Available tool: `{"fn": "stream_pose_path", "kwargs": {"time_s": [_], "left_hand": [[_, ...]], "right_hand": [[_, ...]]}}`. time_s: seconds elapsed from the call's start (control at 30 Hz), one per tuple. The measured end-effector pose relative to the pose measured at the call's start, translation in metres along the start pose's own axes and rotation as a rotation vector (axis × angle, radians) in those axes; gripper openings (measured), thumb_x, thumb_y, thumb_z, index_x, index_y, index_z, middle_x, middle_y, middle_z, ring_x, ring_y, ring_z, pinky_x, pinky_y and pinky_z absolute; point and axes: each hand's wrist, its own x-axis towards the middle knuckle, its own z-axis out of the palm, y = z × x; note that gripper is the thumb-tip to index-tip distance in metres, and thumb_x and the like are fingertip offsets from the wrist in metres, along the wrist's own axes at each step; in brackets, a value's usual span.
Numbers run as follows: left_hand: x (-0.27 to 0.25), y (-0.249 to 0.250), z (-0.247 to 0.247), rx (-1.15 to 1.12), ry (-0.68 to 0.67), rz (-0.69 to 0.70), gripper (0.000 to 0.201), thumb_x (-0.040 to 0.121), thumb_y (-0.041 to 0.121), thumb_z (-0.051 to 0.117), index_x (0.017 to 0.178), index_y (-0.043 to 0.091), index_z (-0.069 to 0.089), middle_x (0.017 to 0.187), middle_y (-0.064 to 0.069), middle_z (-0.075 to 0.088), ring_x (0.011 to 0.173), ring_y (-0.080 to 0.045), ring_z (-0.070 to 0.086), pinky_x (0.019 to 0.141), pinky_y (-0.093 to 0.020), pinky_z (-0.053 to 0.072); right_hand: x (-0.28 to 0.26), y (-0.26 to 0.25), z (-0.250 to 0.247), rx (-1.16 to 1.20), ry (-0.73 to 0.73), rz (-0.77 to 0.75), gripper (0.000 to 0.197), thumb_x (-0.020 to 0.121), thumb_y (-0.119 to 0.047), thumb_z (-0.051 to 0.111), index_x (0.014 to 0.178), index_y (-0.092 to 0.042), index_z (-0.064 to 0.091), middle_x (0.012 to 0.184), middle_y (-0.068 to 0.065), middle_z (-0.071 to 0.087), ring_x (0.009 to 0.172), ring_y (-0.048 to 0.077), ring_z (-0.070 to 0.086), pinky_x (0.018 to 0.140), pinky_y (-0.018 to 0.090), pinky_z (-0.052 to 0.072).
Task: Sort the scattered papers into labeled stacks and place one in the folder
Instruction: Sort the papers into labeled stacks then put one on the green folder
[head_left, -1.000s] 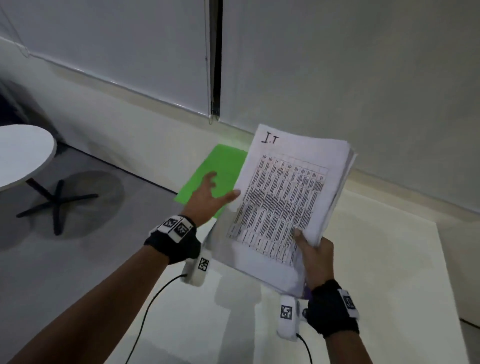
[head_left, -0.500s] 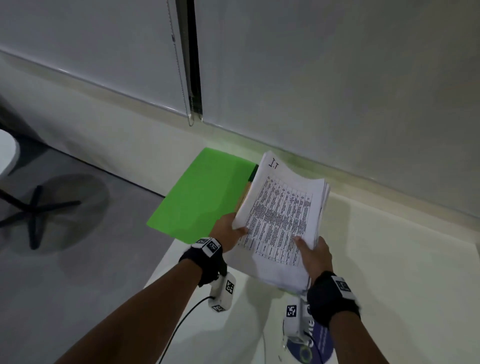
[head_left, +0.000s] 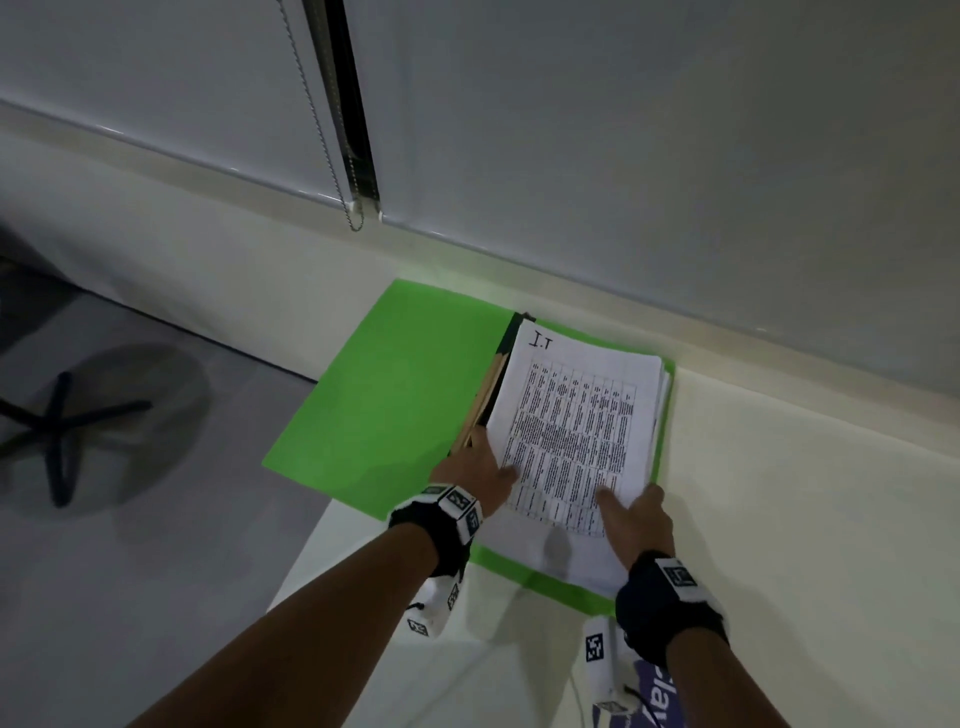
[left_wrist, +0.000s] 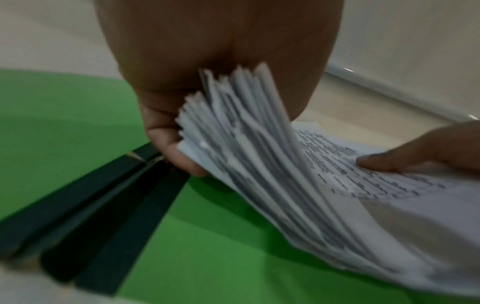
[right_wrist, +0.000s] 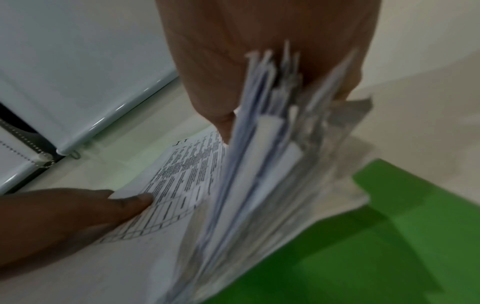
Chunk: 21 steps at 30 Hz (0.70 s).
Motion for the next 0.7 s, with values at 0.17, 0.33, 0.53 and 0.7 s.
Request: {"fn": "stream_pose_path", "kwargs": {"time_s": [0.17,0.33,0.53,0.7], "left_hand": [[-0.004,0.001,-0.01,0.223,0.092,0.019,0.078,0.092,0.063,0.035,0.149,0.014,0.011,0.088,-0.007,0.069,0.061,-0.02,0.063,0.052,-0.026,0.046],[0.002,-0.037,-0.052,0.172,0.308,-0.05,0.057,0.093,0.052,0.04,0.135,0.013,0.034,0.08,-0.002,0.056,0.072,-0.022,0.057,0.058,-0.029,0.043],[0.012,-0.165,-0.091,-0.002,0.274,-0.485,0.091,0.074,0.057,0.069,0.138,0.005,0.031,0.139,-0.022,0.041,0.127,-0.041,0.042,0.103,-0.047,0.038],[0.002,-0.222,-0.104,-0.454,0.27,-0.51,0.078,0.076,0.031,0.079,0.139,0.009,0.039,0.128,-0.024,0.057,0.11,-0.039,0.059,0.093,-0.046,0.05]], "right_hand": [[-0.006,-0.002,0.005,-0.078,0.099,0.031,0.07,0.09,-0.048,0.056,0.139,-0.008,0.026,0.135,0.023,0.051,0.119,0.04,0.054,0.097,0.047,0.043],[-0.018,0.004,0.007,-0.118,0.193,0.015,0.072,0.087,-0.051,0.058,0.138,-0.008,0.03,0.136,0.02,0.045,0.12,0.04,0.051,0.095,0.049,0.041],[-0.046,0.021,0.024,-0.28,0.309,-0.082,0.081,0.079,-0.052,0.064,0.142,-0.013,0.031,0.147,0.015,0.025,0.128,0.038,0.033,0.095,0.055,0.037],[-0.073,0.025,0.03,-0.582,0.4,-0.418,0.083,0.076,-0.048,0.062,0.147,-0.017,0.035,0.158,0.02,0.012,0.143,0.046,0.014,0.108,0.065,0.019]]}}
